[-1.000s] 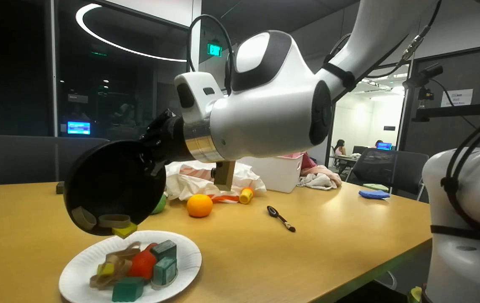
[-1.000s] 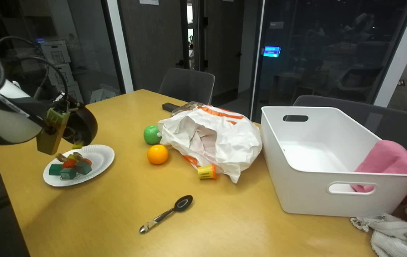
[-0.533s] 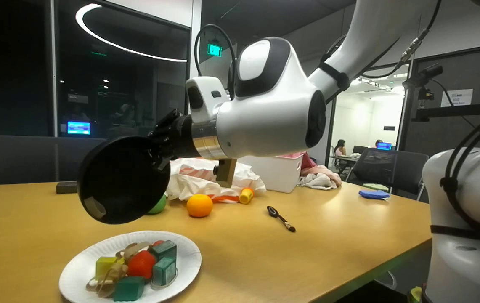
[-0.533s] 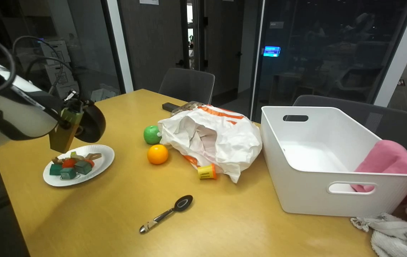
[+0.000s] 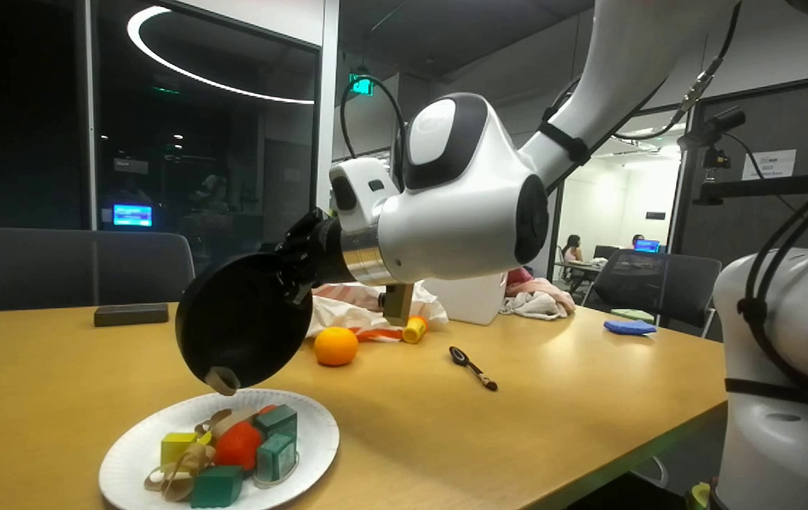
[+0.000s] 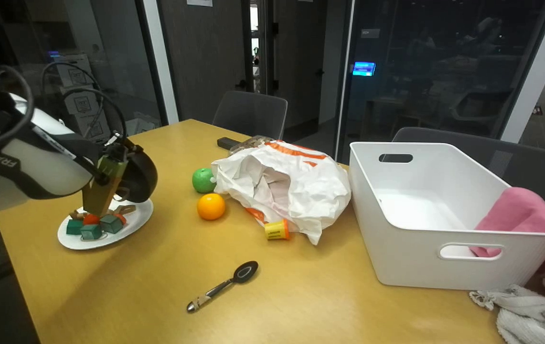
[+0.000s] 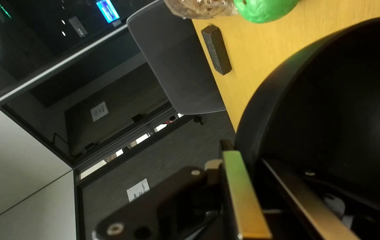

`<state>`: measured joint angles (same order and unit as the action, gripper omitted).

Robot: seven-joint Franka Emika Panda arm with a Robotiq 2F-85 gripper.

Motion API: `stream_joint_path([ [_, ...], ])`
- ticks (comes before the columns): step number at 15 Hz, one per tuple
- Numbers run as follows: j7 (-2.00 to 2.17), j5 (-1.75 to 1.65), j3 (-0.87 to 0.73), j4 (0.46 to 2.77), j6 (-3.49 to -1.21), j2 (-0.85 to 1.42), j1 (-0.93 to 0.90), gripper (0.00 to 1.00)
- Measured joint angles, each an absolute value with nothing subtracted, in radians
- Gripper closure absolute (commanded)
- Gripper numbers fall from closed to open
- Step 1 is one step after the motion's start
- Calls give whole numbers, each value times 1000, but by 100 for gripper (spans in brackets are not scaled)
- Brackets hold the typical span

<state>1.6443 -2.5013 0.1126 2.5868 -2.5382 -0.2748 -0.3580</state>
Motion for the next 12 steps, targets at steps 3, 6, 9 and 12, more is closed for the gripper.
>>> stream_joint_path([
  [3, 1645, -2501, 116, 2583, -2539, -291, -366, 92],
  [6, 1649, -2501, 121, 2576, -2539, -322, -387, 91],
  [9, 1647, -2501, 113, 2574, -2542, -330, -387, 92],
  [12, 1643, -2501, 85, 2577, -2542, -309, -365, 91],
])
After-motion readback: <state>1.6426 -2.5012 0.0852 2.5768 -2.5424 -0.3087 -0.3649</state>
